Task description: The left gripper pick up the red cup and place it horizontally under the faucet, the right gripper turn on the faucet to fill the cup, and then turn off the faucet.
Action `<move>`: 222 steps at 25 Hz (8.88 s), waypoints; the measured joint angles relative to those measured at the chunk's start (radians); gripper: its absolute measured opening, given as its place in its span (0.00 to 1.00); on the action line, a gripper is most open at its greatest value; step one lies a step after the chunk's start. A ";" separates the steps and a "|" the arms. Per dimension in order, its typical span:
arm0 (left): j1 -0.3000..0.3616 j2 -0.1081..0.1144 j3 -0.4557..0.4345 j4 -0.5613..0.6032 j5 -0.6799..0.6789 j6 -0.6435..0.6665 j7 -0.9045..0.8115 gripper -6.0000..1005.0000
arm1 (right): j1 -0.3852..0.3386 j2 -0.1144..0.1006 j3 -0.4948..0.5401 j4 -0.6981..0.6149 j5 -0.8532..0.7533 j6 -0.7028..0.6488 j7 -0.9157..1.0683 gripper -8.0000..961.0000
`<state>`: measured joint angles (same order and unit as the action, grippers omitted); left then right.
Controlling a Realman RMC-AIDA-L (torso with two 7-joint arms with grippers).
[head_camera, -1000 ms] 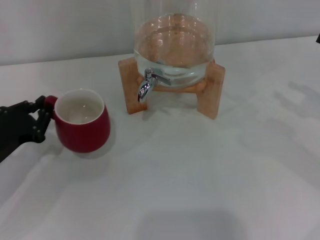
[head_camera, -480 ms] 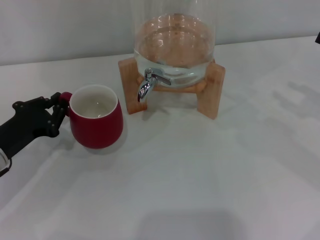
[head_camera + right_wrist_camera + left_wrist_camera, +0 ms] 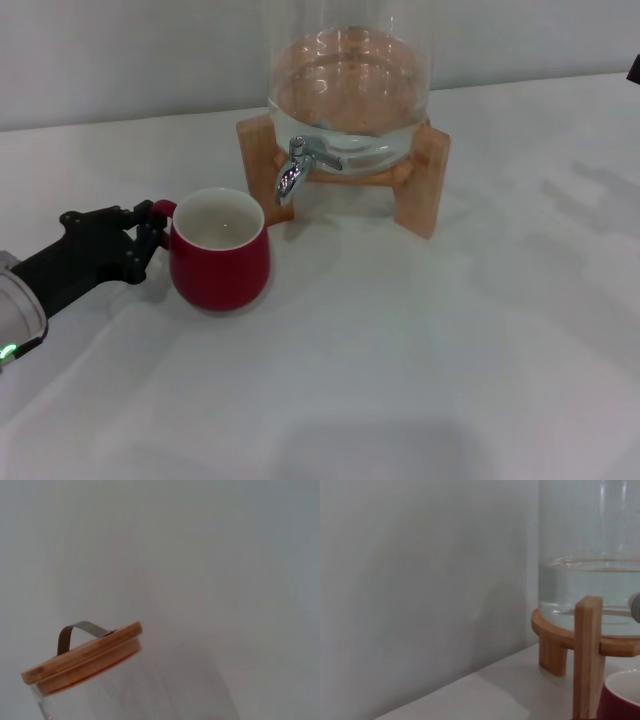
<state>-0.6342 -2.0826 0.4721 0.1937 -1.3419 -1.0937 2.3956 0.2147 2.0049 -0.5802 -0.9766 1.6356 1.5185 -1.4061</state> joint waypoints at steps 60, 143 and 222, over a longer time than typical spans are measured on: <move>-0.154 -0.002 0.141 -0.028 0.000 0.098 -0.044 0.14 | 0.001 0.000 0.008 0.030 0.013 0.000 -0.010 0.75; 0.271 0.004 0.223 0.302 -0.308 -0.280 -0.424 0.23 | -0.008 -0.003 0.034 0.033 0.022 0.014 -0.016 0.75; 0.372 0.009 0.161 0.474 -0.295 -0.235 -0.830 0.76 | -0.086 0.005 -1.216 -0.622 -0.288 -0.810 0.428 0.74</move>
<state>-0.2623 -2.0740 0.6335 0.6673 -1.6374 -1.3283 1.5661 0.1282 2.0095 -1.7964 -1.5983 1.3481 0.7084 -0.9779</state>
